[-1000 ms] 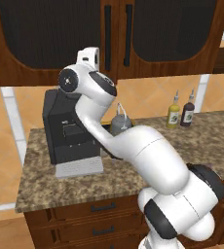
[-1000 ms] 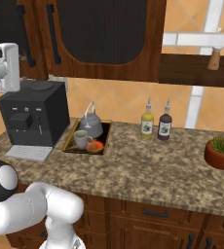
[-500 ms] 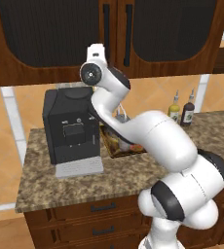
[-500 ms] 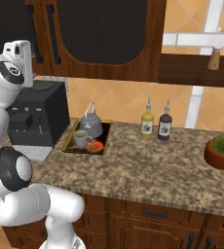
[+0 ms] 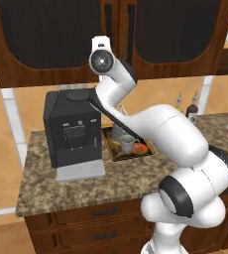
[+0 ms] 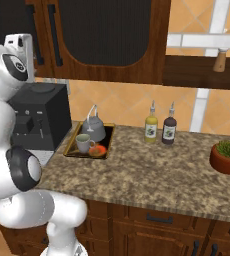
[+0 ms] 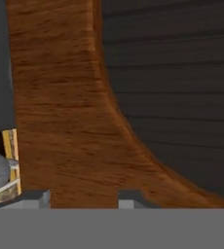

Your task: Pick the kettle from the counter and place it on the tray. Then pick the mug from the cabinet and place it on the tray. Then close the cabinet doors.

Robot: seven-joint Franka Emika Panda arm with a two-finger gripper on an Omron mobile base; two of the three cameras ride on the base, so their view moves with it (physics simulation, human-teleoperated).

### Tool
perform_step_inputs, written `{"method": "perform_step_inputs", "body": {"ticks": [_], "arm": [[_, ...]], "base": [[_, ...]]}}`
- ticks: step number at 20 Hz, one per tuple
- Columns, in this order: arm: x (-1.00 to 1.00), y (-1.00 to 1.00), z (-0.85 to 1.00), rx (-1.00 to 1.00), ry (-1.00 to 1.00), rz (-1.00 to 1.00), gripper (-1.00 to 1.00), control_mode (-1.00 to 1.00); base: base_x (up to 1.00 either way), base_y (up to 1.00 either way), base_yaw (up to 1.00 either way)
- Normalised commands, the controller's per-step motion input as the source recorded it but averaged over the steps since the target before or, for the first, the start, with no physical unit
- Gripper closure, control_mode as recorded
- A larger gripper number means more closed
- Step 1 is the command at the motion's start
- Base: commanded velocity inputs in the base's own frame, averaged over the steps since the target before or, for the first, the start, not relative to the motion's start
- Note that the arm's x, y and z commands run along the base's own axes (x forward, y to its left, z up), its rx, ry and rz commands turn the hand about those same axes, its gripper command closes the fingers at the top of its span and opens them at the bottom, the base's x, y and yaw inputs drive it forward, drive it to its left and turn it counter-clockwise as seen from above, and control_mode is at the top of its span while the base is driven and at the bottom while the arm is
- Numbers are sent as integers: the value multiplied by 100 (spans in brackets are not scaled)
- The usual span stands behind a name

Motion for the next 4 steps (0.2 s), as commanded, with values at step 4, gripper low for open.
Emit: {"method": "perform_step_inputs", "body": {"ticks": [4], "arm": [[0,-1,0,0,0,0,-100,-100]], "base": [[0,0,0]]}}
